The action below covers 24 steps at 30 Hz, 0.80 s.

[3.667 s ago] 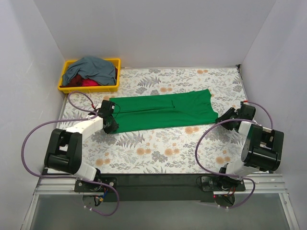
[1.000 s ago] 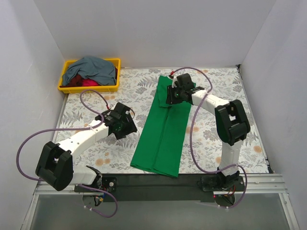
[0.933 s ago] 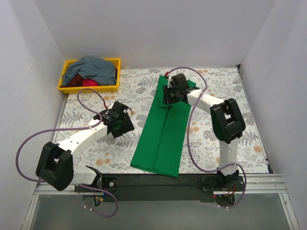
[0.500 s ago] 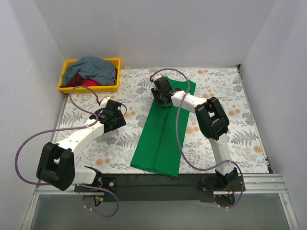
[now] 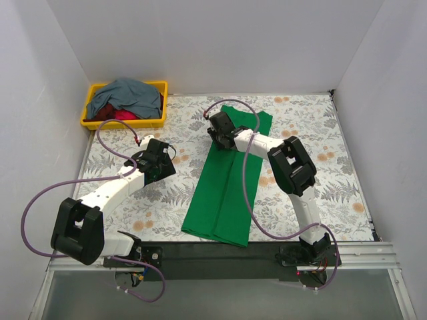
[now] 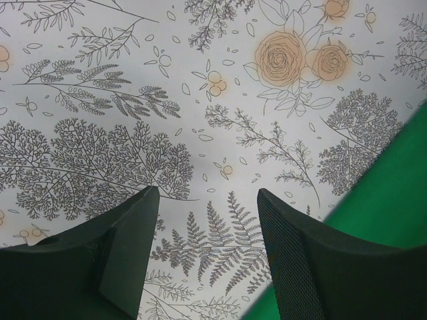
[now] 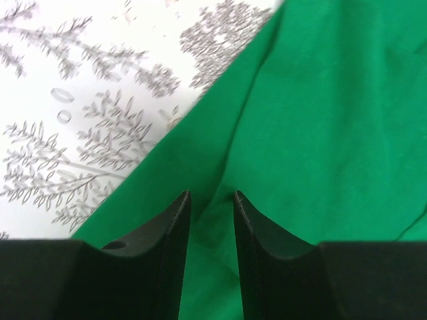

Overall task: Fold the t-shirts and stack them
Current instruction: Fold the tshirt

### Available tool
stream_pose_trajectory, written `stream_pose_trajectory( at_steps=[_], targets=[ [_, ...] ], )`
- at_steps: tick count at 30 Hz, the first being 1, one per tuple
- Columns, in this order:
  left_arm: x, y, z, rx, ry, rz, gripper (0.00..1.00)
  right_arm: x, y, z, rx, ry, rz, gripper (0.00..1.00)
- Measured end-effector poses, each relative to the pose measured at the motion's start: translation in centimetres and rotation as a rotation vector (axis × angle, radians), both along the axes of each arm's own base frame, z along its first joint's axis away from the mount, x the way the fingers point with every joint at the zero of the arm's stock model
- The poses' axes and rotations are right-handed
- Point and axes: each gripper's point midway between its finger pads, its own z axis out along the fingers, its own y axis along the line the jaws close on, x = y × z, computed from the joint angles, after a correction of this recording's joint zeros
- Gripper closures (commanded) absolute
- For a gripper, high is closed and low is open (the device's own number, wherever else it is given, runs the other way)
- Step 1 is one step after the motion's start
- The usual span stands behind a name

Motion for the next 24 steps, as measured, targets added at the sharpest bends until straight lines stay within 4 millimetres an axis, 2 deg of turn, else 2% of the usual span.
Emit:
stream_pose_trajectory(
  at_steps=[9,19,23,24],
  targets=[
    [0.1,0.2,0.0,0.001,0.000,0.002,0.41,-1.0,0.2,-0.6,-0.024,0.011,0.032,0.64],
    [0.1,0.2,0.0,-0.002,-0.001,0.002,0.41,-2.1,-1.1,-0.5,-0.046,0.016,0.020,0.65],
    [0.2,0.2,0.0,-0.003,-0.001,0.002,0.41,-2.3,-1.4,-0.4,-0.055,0.016,0.022,0.75],
    [0.2,0.2,0.0,-0.003,-0.001,0.002,0.41,-2.3,-1.5,-0.4,-0.058,0.016,0.022,0.81]
  ],
)
